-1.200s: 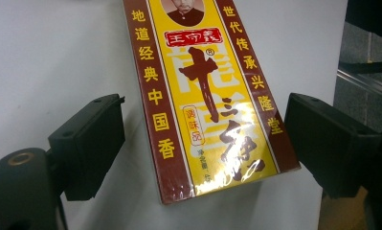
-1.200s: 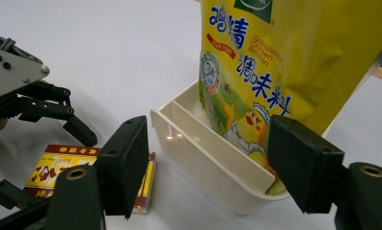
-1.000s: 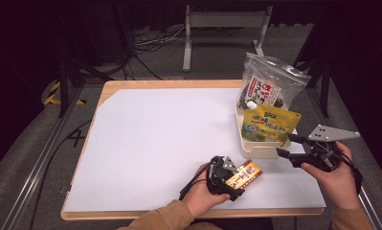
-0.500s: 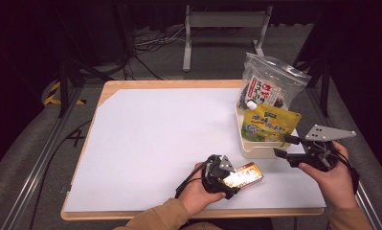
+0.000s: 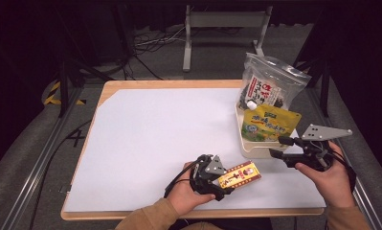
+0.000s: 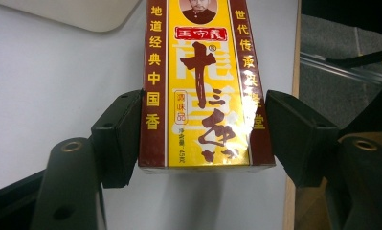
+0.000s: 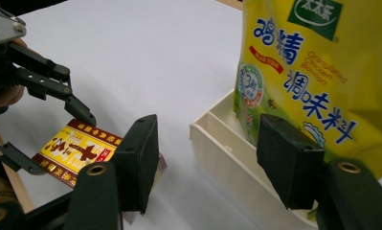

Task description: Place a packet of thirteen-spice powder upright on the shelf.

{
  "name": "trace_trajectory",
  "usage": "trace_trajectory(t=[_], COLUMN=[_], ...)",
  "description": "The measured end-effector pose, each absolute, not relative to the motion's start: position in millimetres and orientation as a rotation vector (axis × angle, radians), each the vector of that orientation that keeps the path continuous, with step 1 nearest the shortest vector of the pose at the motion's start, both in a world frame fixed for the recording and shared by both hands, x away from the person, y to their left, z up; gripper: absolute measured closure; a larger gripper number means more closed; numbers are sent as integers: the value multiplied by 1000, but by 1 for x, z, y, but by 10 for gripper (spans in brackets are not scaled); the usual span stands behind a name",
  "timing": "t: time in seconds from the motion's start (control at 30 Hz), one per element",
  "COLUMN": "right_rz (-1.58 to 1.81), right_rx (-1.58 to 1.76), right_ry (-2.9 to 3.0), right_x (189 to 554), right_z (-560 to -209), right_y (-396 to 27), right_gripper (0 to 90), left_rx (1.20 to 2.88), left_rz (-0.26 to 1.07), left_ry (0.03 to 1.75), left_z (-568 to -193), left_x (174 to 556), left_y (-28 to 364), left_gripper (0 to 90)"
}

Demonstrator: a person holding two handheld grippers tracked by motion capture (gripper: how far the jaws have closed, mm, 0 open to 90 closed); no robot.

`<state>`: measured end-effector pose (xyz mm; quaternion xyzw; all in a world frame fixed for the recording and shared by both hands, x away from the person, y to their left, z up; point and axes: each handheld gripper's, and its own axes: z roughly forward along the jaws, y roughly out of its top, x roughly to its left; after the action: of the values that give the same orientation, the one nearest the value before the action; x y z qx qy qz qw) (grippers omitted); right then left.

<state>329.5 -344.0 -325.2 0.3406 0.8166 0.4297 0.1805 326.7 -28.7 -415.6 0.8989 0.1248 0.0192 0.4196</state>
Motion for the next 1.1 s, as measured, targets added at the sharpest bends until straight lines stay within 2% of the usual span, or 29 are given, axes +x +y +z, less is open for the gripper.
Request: trace_trajectory(t=[0.33, 0.63, 1.1], right_rz=[1263, 1273, 1216], right_rx=[998, 992, 1022], right_ry=[2343, 2391, 2450], right_x=[329, 334, 343], right_z=[-318, -302, -282], right_y=[-327, -306, -269], right_gripper=[456, 462, 417], left_rx=[2156, 2099, 2012], left_rz=[142, 217, 312], left_ry=[327, 354, 437], left_z=[-398, -394, -398], left_x=[324, 322, 320], left_y=[9, 30, 46], left_gripper=[332, 331, 330])
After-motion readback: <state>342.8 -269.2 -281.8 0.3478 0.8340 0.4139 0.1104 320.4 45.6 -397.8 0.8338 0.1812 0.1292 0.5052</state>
